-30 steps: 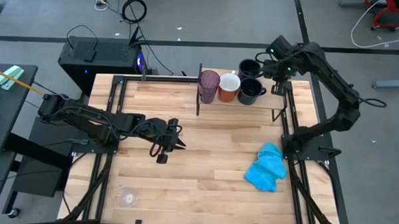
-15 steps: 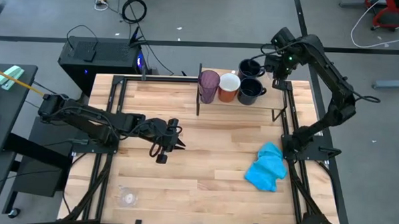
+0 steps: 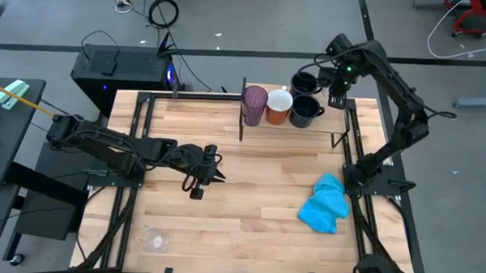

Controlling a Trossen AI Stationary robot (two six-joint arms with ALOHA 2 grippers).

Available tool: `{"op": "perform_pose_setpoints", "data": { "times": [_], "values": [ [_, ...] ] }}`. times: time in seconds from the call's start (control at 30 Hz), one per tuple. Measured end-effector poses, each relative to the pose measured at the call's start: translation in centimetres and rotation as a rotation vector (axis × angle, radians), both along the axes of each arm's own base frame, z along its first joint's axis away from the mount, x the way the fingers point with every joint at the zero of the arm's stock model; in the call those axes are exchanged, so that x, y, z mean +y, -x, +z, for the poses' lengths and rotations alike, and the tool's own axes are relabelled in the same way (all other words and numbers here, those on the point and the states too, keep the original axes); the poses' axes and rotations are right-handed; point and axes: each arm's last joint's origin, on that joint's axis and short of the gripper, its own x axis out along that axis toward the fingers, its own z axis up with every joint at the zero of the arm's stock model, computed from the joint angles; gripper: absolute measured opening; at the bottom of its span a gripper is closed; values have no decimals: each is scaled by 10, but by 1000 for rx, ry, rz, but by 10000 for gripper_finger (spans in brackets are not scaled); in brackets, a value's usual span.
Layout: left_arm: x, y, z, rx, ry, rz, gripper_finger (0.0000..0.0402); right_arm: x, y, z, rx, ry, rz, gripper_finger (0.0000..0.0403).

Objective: Stack small to large cups/mugs on shelf
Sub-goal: Put the top transparent mug on the shelf

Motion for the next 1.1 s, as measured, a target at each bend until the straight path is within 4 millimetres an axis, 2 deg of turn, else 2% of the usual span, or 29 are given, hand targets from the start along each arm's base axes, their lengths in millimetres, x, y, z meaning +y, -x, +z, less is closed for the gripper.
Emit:
{"op": "perform_pose_setpoints", "data": {
  "times": [0.5,0.73,0.97,1.1],
  "values": [
    [0,1,-1,17,4,4,57,-4,3,-5,-16,-62,-83,5],
    [0,1,-1,17,4,5,51,-4,3,-22,16,-108,-59,16],
    [0,1,-1,17,5,5,57,-4,3,-19,9,-75,-43,10],
    [0,1,-1,17,5,5,53,-4,3,-20,8,-73,-43,22]
  ]
}}
